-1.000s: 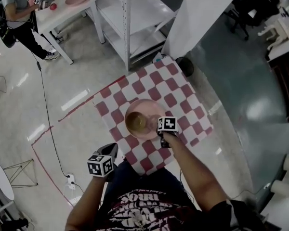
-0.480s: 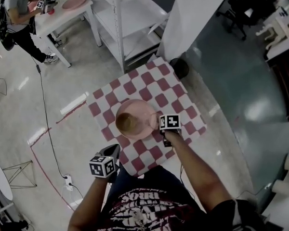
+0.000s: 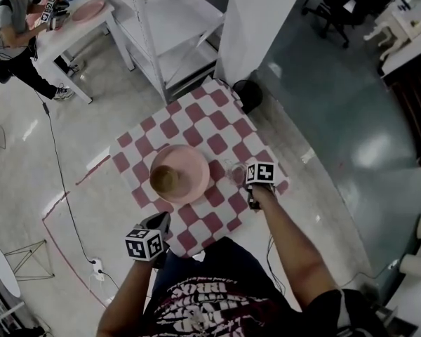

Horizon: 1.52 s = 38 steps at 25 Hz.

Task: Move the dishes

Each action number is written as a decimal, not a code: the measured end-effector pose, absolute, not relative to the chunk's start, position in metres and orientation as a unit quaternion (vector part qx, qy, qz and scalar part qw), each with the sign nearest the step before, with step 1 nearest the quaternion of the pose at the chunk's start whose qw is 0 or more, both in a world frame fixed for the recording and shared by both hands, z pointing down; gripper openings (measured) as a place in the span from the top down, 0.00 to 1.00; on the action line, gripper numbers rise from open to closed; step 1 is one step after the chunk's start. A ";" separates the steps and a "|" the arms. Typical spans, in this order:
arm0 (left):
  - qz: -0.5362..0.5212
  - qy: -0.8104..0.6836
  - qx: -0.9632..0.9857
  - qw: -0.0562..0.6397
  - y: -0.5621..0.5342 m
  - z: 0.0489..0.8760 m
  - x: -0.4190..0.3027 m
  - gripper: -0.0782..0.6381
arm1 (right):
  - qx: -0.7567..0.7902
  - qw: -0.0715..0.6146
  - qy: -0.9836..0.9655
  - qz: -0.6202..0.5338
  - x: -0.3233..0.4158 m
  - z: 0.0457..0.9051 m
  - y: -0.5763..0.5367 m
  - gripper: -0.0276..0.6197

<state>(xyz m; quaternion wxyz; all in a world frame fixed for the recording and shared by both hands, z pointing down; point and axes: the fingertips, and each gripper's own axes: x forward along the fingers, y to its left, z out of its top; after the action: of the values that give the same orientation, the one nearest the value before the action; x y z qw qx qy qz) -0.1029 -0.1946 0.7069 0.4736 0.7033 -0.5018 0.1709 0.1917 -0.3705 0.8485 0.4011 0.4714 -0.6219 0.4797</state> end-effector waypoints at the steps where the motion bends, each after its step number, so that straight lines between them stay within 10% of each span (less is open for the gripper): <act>1: 0.171 -0.506 0.699 0.475 -0.193 0.707 -0.103 0.85 | 0.472 0.403 -0.618 0.482 0.197 0.854 -0.369 0.87; 23: 0.166 -0.551 0.680 0.455 -0.189 0.685 -0.144 0.85 | 0.451 0.405 -0.677 0.418 0.183 0.783 -0.342 0.67; 28: 0.189 -0.541 0.673 0.468 -0.199 0.700 -0.160 0.85 | 0.414 0.393 -0.729 0.378 0.114 0.742 -0.315 0.88; 35: 0.192 -0.516 0.684 0.479 -0.207 0.707 -0.183 0.85 | 0.313 0.384 -0.741 0.454 -0.032 0.773 -0.282 0.86; 38: 0.194 -0.511 0.682 0.486 -0.197 0.714 -0.200 0.85 | 0.303 0.387 -0.720 0.490 -0.070 0.800 -0.281 0.68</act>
<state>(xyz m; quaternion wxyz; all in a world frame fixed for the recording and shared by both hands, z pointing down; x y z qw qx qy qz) -0.2003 -0.1967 0.7137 0.4858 0.6823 -0.5107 0.1941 -0.0700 -0.2806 0.8004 0.3867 0.3026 -0.7204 0.4899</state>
